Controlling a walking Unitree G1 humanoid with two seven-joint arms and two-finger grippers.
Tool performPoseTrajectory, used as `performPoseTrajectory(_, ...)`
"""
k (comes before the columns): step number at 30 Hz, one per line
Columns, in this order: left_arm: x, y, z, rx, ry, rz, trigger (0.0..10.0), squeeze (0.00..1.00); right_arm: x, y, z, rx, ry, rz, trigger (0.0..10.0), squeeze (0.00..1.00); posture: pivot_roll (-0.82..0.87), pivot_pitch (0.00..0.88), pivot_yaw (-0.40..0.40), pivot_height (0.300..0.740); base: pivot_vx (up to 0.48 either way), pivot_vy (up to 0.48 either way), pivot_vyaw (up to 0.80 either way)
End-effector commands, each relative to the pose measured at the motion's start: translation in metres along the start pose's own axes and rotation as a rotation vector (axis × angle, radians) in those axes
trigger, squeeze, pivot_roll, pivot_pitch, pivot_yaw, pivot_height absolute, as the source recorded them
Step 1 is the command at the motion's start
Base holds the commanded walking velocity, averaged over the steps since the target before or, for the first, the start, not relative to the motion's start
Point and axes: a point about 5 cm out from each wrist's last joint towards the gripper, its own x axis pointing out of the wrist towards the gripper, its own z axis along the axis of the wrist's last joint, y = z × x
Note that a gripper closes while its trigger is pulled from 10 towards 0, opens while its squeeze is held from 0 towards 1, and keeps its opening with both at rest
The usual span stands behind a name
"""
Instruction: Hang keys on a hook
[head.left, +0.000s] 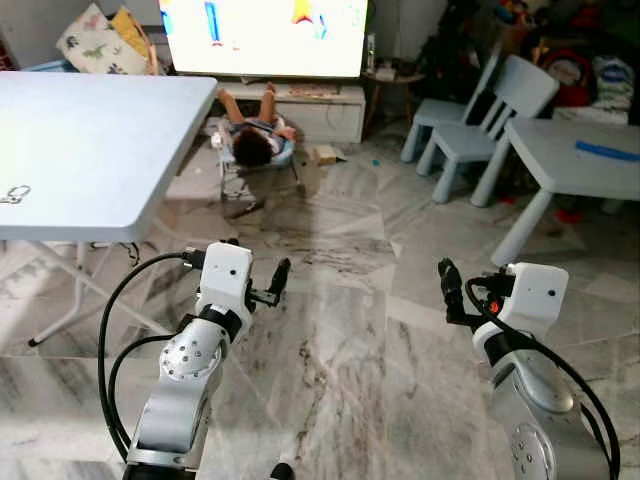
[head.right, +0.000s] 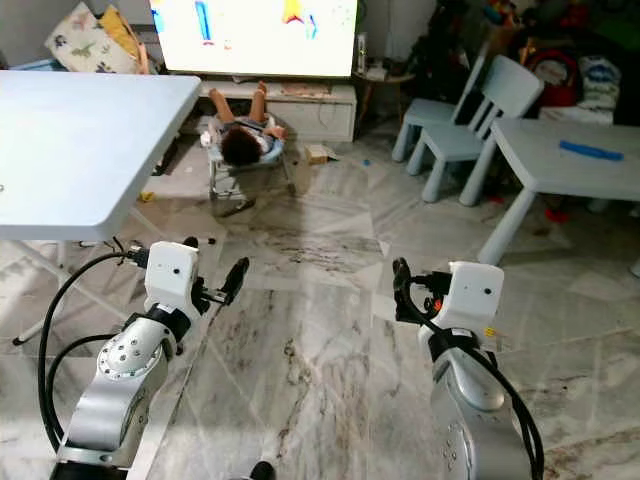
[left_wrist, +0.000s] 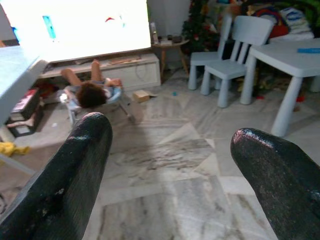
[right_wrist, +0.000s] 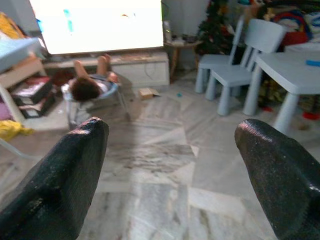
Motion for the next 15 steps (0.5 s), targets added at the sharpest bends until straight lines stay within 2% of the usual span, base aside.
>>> performPoseTrajectory(1, 0.0018, -0.0016, 0.0008, 0.011, 0.011, -0.003, 10.0, 0.00, 0.0002, -0.0018, 0.0038, 0.002, -0.011, -0.010, 10.0, 0.00, 0.07, 0.000, -0.029, 0.740, 0.000, 0.000, 0.80)
performPoseTrajectory(15, 0.0025, -0.0015, -0.0046, -0.004, 0.066, -0.014, 10.0, 0.00, 0.0020, 0.0041, 0.0044, 0.012, -0.014, 0.008, 10.0, 0.00, 0.07, 0.000, -0.026, 0.740, 0.000, 0.000, 0.80)
